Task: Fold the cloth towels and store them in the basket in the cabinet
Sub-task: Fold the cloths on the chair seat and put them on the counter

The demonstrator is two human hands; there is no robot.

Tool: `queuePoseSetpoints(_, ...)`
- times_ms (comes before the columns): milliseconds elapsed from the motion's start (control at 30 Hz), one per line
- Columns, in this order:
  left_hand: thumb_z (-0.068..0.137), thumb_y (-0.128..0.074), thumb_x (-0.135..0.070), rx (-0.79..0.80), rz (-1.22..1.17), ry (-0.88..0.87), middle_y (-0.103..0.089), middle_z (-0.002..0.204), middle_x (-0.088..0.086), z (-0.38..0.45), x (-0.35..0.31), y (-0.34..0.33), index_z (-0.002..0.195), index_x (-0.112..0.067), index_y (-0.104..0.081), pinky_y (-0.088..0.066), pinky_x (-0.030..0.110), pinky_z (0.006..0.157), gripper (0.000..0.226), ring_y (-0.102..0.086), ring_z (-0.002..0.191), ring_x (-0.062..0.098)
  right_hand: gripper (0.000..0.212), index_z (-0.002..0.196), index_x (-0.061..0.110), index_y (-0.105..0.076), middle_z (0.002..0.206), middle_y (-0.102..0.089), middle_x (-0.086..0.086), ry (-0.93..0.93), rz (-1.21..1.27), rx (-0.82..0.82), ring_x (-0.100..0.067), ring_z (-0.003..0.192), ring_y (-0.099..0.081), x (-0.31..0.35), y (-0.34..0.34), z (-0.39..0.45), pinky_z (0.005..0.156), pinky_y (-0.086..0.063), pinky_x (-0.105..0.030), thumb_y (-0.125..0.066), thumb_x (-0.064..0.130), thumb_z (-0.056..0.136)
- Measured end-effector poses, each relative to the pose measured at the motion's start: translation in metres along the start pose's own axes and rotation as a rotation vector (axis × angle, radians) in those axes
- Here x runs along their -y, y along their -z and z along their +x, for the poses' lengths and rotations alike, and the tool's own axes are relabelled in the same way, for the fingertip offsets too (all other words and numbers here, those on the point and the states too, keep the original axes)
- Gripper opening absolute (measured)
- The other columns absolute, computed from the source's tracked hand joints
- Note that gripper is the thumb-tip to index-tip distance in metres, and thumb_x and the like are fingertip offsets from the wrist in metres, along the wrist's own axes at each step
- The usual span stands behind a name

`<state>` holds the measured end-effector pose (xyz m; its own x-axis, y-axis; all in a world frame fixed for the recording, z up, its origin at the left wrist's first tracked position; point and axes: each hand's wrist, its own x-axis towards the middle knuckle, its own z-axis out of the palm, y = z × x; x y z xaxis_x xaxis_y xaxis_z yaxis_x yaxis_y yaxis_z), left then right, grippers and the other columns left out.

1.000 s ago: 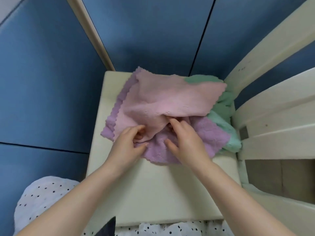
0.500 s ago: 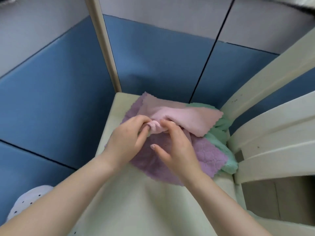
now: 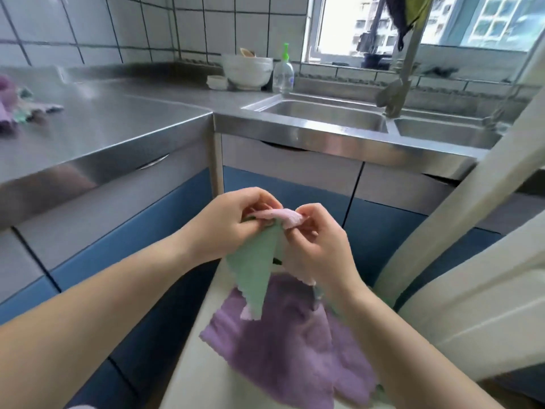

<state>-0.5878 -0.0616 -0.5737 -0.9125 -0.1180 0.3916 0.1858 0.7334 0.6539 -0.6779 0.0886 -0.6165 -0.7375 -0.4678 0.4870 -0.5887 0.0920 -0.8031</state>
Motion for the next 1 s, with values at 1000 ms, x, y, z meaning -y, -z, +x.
queuePoseSetpoints(1000, 0.083, -0.061, -0.045, -0.116, 0.551, 0.065, -0.061, 0.064, -0.010, -0.043, -0.002, 0.111, 0.076, -0.027, -0.064, -0.042, 0.031, 0.059, 0.020, -0.056, 0.063, 0.009, 0.010, 0.087, 0.023, -0.069, 0.079, -0.066, 0.010, 0.063, -0.584, 0.189, -0.016, 0.078, -0.062, 0.020, 0.050, 0.018, 0.068, -0.048, -0.029, -0.060, 0.020, 0.087)
